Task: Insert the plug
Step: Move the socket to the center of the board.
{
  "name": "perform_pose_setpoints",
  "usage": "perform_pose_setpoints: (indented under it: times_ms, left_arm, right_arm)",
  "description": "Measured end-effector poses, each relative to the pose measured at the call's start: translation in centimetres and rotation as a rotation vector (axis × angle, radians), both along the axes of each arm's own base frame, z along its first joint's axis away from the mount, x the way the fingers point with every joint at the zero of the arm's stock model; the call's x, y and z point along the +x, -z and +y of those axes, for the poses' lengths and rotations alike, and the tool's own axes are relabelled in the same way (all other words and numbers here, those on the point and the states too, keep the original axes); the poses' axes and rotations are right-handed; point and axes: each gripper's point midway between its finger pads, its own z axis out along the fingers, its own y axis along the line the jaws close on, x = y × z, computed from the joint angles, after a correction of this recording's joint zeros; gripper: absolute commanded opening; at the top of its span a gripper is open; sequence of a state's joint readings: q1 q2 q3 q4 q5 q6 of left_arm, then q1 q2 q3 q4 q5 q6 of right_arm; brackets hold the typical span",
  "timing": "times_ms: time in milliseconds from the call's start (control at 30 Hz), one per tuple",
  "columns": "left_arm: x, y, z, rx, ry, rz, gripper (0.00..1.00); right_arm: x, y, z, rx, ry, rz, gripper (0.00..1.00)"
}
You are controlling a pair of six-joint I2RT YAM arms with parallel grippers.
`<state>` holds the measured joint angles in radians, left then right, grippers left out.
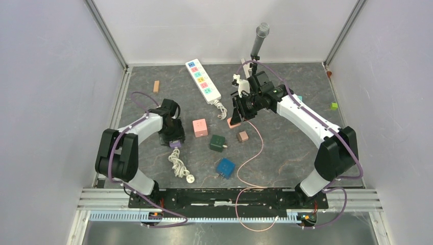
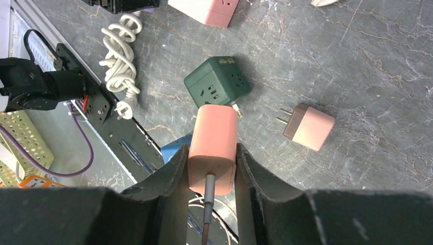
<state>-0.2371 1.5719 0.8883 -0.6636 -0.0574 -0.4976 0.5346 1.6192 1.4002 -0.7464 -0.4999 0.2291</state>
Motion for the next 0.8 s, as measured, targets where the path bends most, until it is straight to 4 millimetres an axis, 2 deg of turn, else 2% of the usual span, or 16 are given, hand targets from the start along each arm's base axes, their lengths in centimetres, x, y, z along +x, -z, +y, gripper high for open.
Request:
perform_pose_setpoints:
  times_ms: [67, 100, 367, 567, 600, 667, 700, 733, 767, 800]
  left_arm:
    - [0.1, -0.1, -0.5, -0.029, 0.012, -0.010, 0.46]
    - [0.0, -0.2, -0.7, -0.044, 0.013, -0.015, 0.43]
    - [-1.6, -0.3, -2.4, -0.118, 0.014, -0.042, 0.42]
    - [-4.1, -0.4, -5.6, -0.137, 0.051, -0.030, 0.45]
    - [-4.5, -0.4, -6.2, -0.142, 0.058, -0.028, 0.49]
    - [-5.3, -0.4, -7.0, -0.149, 0.059, -0.028, 0.73]
    - [-5.8, -0.4, -7.3, -0.152, 0.055, -0.028, 0.81]
    - [-6.2, -0.4, -7.4, -0.155, 0.048, -0.024, 0.95]
    - [-6.6, -0.4, -7.3, -0.156, 0.043, -0.018, 0.99]
    - [-6.9, -0.4, -7.1, -0.148, 0.029, -0.012, 1.00]
  right_arm:
    - [0.0, 0.0, 0.0, 0.002, -0.002, 0.001, 0.00]
    - [-0.1, 0.0, 0.0, 0.002, -0.004, 0.004, 0.00]
    - [-0.2, 1.0, 0.2, -0.007, -0.018, 0.042, 0.00]
    - [-0.3, 1.6, 0.4, -0.011, -0.027, 0.063, 0.00]
    - [-0.3, 1.5, 0.4, -0.010, -0.029, 0.063, 0.00]
    - [-0.2, 1.5, 0.4, -0.008, -0.034, 0.061, 0.00]
    - [-0.3, 1.5, 0.4, -0.008, -0.034, 0.061, 0.00]
    - [-0.3, 1.5, 0.4, -0.009, -0.035, 0.063, 0.00]
    - [-0.3, 1.5, 0.4, -0.009, -0.035, 0.064, 0.00]
    - [-0.3, 1.5, 0.4, -0.009, -0.035, 0.064, 0.00]
